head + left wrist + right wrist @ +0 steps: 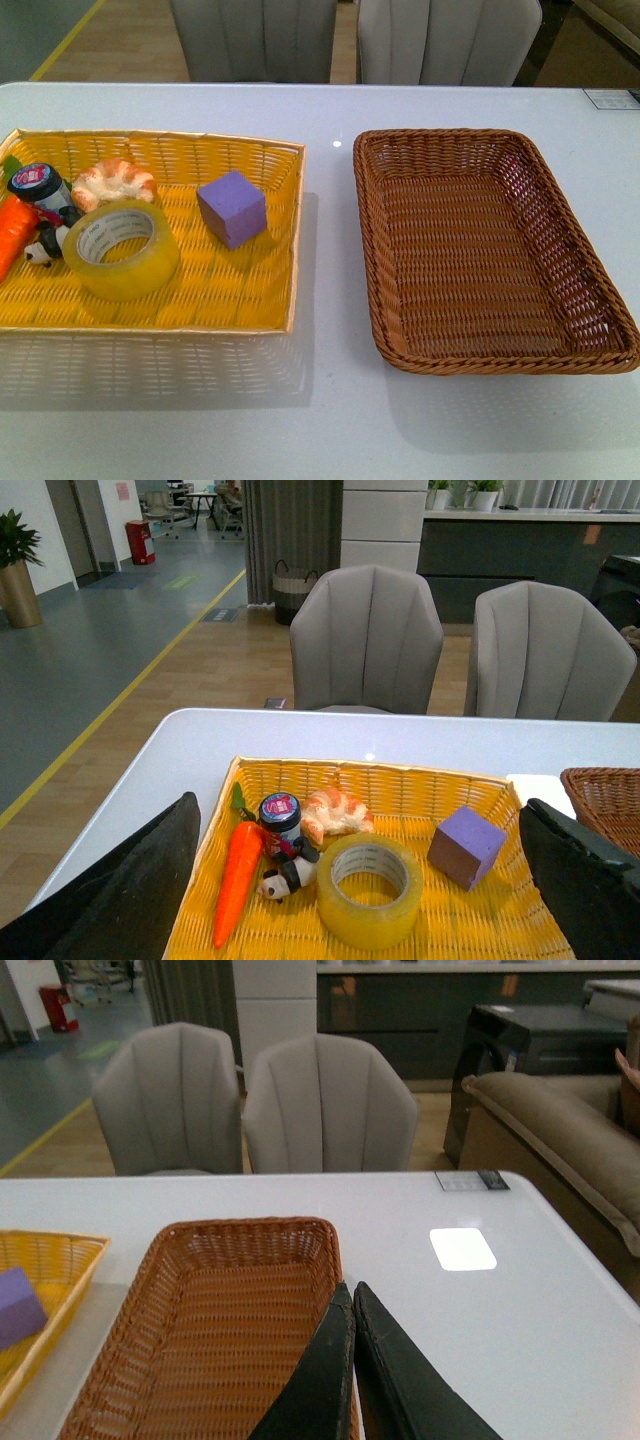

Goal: Move tape to another basket

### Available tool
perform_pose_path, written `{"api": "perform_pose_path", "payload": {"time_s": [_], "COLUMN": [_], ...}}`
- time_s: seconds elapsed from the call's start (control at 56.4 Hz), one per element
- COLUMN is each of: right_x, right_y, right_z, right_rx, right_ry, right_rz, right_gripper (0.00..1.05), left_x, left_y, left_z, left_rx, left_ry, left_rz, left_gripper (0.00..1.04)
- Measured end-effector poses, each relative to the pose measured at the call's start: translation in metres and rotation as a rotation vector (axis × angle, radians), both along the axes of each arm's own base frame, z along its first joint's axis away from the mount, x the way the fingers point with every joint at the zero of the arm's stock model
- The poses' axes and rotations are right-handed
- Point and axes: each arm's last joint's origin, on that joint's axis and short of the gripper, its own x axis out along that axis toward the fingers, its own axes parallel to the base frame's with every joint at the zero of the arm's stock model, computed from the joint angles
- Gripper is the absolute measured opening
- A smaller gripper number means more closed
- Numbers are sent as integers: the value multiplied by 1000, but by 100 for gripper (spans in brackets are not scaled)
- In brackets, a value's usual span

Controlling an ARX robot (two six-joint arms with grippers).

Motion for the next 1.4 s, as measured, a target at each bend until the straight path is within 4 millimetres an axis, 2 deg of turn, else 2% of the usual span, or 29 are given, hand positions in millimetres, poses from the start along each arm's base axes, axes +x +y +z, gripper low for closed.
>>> {"api": "perform_pose_path", "payload": {"time_s": [0.248, 0.762, 0.798, 0.957, 1.011, 1.046, 1.117, 1.241, 1.401], "right_x": [-1, -1, -1, -1, -1, -1, -1, -1, -1], "right_y": [0, 0, 0, 0, 0, 0, 0, 0, 0], "right_z": [1, 1, 1, 1, 1, 1, 1, 1, 1], "right_rx": [0, 0, 0, 1, 1, 1, 1, 1, 1], "right_ry": [-9, -10, -10, -10, -10, -10, -10, -10, -10], "right_rz": [0, 1, 1, 1, 0, 2, 1, 2, 2], "right_gripper": [3, 94, 97, 96, 96, 96, 96, 96, 96], "left_x": [0, 0, 0, 0, 1, 5, 21, 61, 115], "left_y": [0, 0, 0, 0, 0, 1, 2, 4, 8], "left_z": [0, 0, 0, 0, 1, 4, 9, 13, -6], "left_rx": [0, 0, 0, -2, -57, -97, -130, -140, -131], "left_ry": [0, 0, 0, 3, 231, 419, 587, 617, 648], "left_rz": [0, 0, 0, -3, -58, -67, -50, -47, -18], "left_gripper": [96, 96, 96, 96, 96, 96, 96, 96, 96]}}
